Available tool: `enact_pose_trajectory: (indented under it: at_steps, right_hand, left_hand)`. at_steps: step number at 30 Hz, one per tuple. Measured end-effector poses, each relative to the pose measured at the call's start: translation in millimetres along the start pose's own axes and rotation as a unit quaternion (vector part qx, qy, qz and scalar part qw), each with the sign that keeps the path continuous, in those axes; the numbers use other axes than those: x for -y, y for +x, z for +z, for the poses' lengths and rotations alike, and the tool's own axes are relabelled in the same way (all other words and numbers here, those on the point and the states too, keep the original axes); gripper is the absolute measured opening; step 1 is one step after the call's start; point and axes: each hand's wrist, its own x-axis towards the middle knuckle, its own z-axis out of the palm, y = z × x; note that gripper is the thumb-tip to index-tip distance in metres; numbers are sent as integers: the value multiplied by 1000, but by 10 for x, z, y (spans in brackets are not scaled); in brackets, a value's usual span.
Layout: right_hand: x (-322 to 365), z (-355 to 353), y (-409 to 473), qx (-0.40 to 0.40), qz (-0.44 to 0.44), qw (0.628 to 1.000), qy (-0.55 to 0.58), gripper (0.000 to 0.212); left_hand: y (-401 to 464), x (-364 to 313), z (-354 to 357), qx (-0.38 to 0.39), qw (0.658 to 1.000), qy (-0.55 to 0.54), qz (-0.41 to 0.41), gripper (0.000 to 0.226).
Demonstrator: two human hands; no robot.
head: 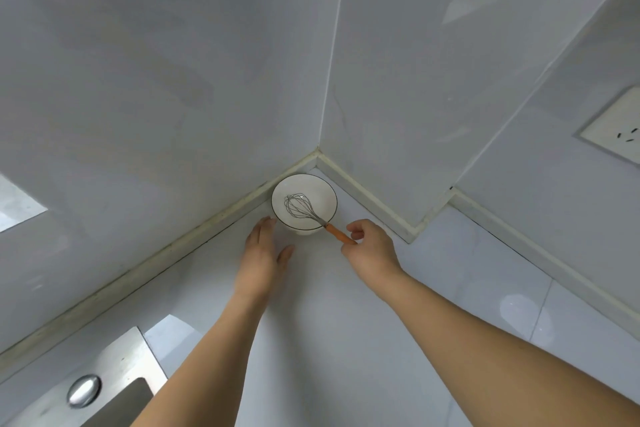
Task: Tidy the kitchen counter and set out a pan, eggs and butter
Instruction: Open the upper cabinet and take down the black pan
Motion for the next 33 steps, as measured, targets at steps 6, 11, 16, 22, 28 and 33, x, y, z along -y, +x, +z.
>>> enact_pose_trajectory:
  at_steps: [6, 11, 16, 22, 28, 33]
  right_hand:
    - [-34, -5, -39, 30, 16, 999, 7, 43]
    - [-58, -39, -97, 25, 1, 1000, -2, 49]
    - [-53, -196, -260, -13, -17, 999, -24, 57]
    - [-91, -600, -603, -35, -76, 992, -99, 59]
    - [-144, -1113, -1036, -56, -126, 979, -153, 60]
    - [-333, -1635, -1487, -109, -130, 971, -166, 62]
  left_hand:
    - [-56, 5, -6, -7, 1000, -5, -20, 60]
    - [-112, -83, -45, -12, 1000, -7, -10, 59]
    - [-227, -206, -125, -15, 1000, 14, 4, 54]
    - [-368, -607, -392, -22, 996, 54, 72, 48]
    - [-549, -1241, -474, -16, 988, 55, 146, 45]
    - [-896, -1892, -401, 7, 982, 57, 182, 47]
